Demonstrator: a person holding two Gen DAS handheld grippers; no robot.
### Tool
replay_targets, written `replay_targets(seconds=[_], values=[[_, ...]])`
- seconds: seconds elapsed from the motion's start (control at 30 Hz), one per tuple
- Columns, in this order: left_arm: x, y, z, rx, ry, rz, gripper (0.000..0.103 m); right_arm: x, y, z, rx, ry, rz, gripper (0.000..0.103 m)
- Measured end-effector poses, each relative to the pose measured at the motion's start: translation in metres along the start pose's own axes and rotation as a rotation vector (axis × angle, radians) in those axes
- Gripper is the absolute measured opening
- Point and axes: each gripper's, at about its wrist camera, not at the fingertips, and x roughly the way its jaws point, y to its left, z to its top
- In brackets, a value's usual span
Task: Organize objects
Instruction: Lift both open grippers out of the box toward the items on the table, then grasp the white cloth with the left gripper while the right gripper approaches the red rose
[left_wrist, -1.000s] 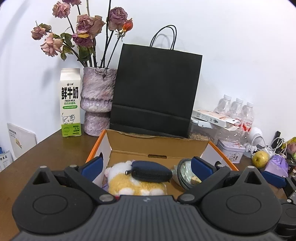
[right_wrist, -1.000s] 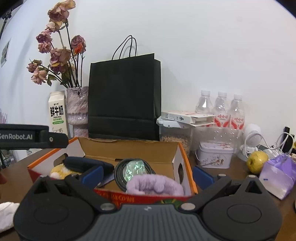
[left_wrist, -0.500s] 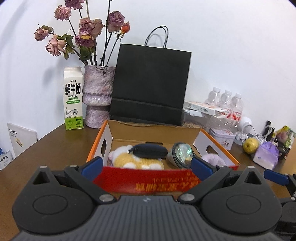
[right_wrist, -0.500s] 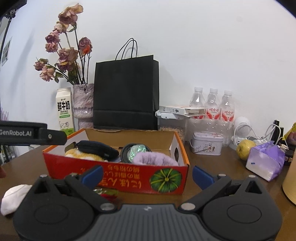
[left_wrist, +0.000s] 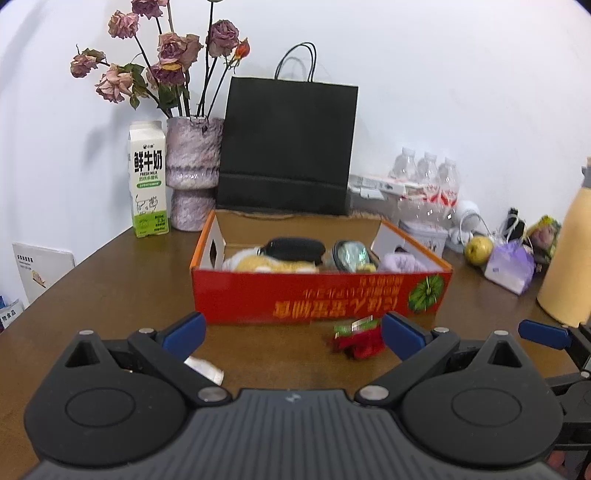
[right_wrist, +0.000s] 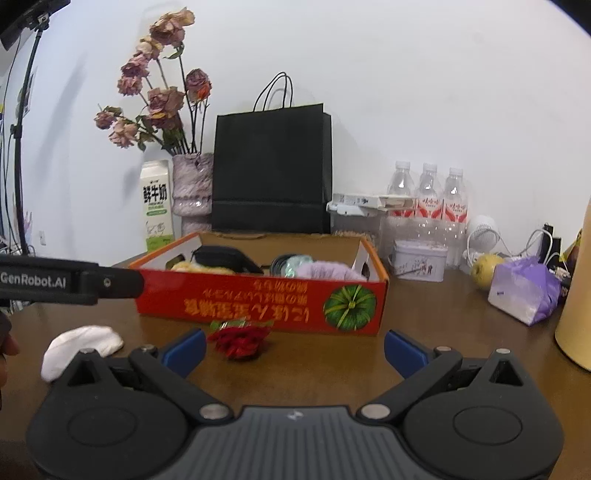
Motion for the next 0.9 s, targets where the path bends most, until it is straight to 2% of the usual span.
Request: replay_targets(seconds=[0.27,0.67,0.9], values=[[-0.02,0.009,-0.016,0.028,0.027,-0.008,0.103,-0.024,0.011,-0.026,0.001,0.031,-0.001,0.103],[-0.034,0.045,-0.03,0.047,0.115,0.042,0.103,-0.039,0.008,-0.03,0.029,0.015,-0.015,0.103],[-0.026,0.06,-0.036,0.102,0.193,0.071,0.103,-0.039,0.008,-0.03,0.028,0.015,-0.015,0.103]])
